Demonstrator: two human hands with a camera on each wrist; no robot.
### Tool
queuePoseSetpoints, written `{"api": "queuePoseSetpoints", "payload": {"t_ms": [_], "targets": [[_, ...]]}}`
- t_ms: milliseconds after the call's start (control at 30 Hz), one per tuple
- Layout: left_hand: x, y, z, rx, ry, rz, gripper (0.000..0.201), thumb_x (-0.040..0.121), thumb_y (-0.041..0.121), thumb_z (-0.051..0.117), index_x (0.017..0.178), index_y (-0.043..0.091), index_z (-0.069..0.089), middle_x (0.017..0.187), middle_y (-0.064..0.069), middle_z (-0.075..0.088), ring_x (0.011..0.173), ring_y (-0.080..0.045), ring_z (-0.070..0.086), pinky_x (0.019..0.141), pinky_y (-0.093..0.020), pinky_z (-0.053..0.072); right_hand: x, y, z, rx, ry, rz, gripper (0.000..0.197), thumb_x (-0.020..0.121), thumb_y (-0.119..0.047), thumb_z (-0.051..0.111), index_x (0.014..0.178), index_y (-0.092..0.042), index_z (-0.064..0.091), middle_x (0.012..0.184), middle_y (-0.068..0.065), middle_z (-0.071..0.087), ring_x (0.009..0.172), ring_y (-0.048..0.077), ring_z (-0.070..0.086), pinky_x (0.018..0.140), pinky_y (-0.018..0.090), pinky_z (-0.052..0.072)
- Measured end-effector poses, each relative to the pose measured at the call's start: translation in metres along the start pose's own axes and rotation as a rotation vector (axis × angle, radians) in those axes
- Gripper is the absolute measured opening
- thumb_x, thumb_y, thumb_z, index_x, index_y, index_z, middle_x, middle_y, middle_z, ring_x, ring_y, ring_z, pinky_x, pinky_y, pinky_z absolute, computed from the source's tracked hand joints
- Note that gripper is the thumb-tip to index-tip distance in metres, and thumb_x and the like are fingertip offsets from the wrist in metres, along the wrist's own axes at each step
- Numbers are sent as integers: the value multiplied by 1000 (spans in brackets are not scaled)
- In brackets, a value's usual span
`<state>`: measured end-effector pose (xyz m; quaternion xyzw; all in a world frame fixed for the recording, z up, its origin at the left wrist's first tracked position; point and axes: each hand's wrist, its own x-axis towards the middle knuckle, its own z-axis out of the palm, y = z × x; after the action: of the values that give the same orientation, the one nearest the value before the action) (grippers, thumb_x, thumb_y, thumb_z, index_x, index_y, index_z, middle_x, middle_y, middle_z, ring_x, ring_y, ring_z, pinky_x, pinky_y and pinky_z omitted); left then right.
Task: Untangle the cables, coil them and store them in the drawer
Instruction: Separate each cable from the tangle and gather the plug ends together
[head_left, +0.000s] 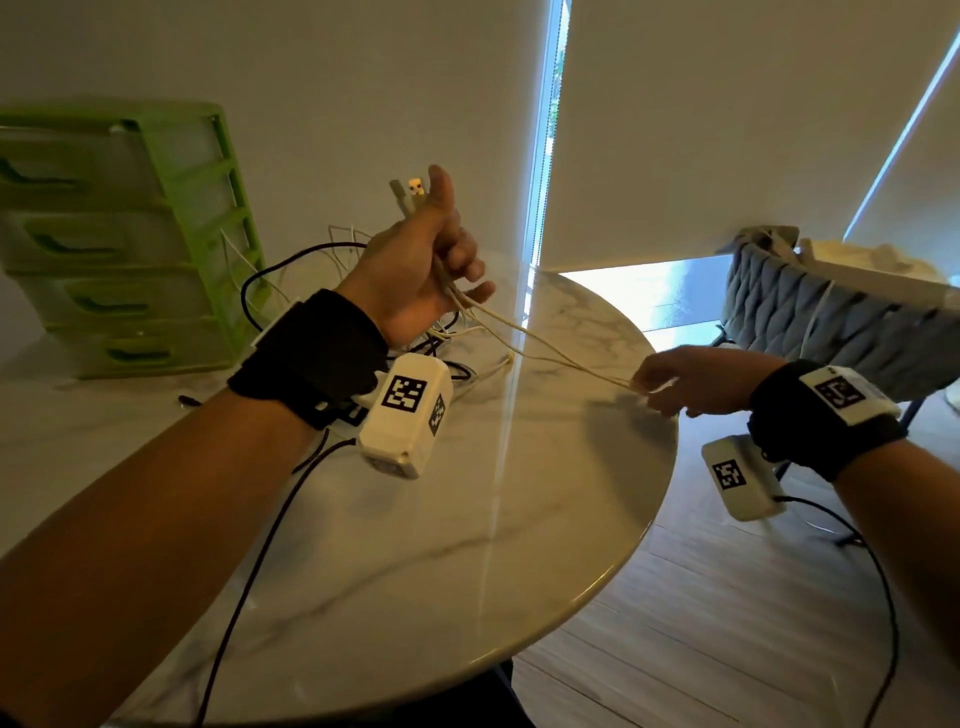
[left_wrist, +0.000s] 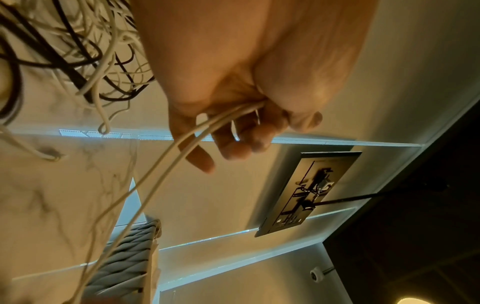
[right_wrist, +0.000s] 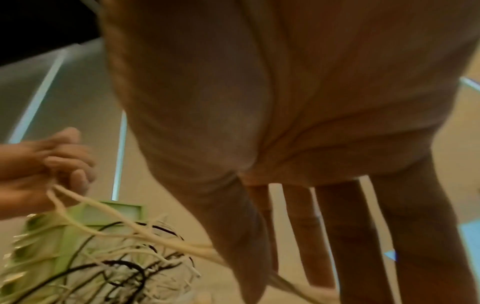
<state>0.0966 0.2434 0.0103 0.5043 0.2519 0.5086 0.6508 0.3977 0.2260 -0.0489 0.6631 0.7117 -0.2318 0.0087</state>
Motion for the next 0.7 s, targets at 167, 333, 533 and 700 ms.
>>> {"api": "queuePoseSetpoints", "payload": {"t_ms": [167, 333, 533, 700], "targets": [[-4, -10, 16, 9, -40, -84, 48, 97, 46, 45, 59, 22, 30, 49, 6, 19, 43, -9, 20, 48, -24, 36, -21, -62, -14, 192, 294, -306, 14, 95, -16, 54, 104, -23, 62, 98, 2, 69, 67, 15, 71, 62, 29, 51], [-11, -25, 13, 121, -51, -134, 19, 97, 7, 39, 83, 14, 50, 48, 8, 30, 40, -6, 27, 49, -25, 35, -34, -149, -19, 392, 457, -582, 37, 100, -36, 43, 136, -26, 46, 108, -3, 62, 86, 10, 64, 69, 21, 48], [-22, -25, 3, 155, -90, -213, 31, 92, -4, 30, 67, 15, 35, 50, 5, 25, 45, -8, 22, 49, -26, 32, -21, -185, -18, 111, 478, -622, 36, 104, -25, 34, 136, -18, 47, 111, 3, 63, 97, 16, 58, 85, 25, 47], [-24, -24, 1, 158, -80, -164, 24, 93, 0, 33, 75, 12, 45, 53, 2, 30, 47, -9, 30, 50, -28, 36, -22, -188, -12, 135, 427, -707, 24, 104, -21, 31, 117, -23, 51, 98, 0, 62, 87, 15, 60, 73, 26, 49]]}}
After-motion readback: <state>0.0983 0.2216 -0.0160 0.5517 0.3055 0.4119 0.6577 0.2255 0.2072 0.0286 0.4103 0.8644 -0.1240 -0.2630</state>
